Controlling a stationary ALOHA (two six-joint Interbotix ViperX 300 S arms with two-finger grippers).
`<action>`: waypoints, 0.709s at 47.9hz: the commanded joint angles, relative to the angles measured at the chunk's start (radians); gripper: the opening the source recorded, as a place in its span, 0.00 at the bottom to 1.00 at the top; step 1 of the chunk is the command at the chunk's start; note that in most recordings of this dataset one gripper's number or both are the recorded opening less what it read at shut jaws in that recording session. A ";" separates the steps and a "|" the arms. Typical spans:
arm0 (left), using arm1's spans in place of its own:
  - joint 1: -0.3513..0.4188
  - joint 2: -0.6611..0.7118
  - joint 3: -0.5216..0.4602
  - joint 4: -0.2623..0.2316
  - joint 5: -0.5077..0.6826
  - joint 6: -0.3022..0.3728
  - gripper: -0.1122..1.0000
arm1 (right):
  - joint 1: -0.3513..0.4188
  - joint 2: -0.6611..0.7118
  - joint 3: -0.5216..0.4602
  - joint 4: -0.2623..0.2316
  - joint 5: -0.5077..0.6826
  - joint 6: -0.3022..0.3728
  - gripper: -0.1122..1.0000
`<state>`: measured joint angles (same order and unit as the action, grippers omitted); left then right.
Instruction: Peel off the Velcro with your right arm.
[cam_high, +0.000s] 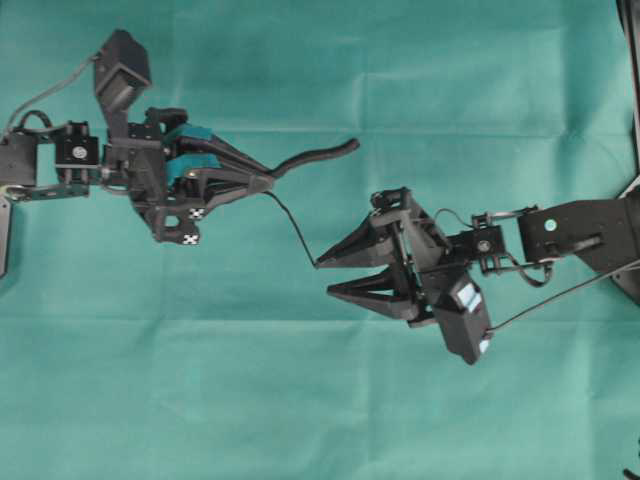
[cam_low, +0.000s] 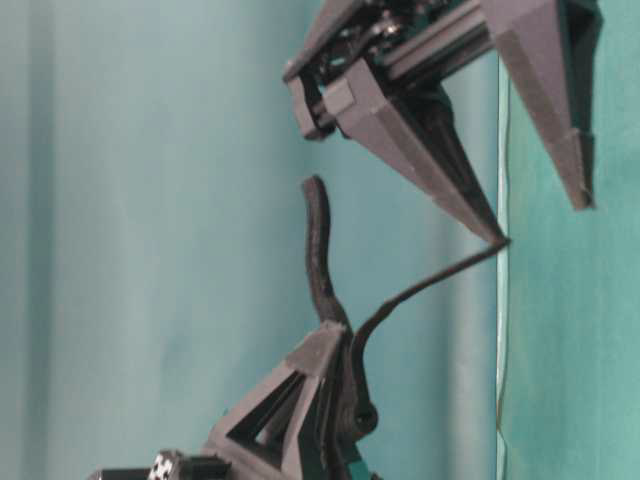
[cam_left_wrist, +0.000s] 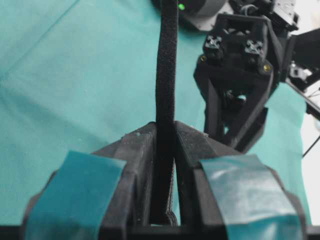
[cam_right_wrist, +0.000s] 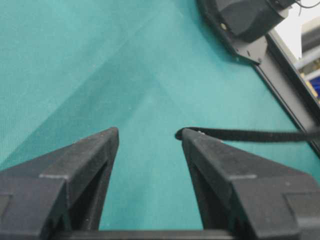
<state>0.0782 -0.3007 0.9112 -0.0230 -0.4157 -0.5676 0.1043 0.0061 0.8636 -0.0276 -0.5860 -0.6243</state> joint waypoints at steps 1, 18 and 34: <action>0.003 -0.032 0.002 -0.002 -0.011 0.002 0.19 | 0.005 -0.043 0.006 0.015 -0.009 0.002 0.25; 0.003 -0.075 0.048 -0.002 -0.011 0.008 0.19 | 0.003 -0.110 0.061 0.057 -0.015 0.002 0.25; -0.015 -0.075 0.040 0.005 -0.011 0.100 0.19 | -0.006 -0.123 0.074 0.184 -0.067 0.002 0.25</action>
<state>0.0736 -0.3605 0.9695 -0.0215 -0.4157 -0.4970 0.1043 -0.0890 0.9403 0.1181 -0.6213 -0.6259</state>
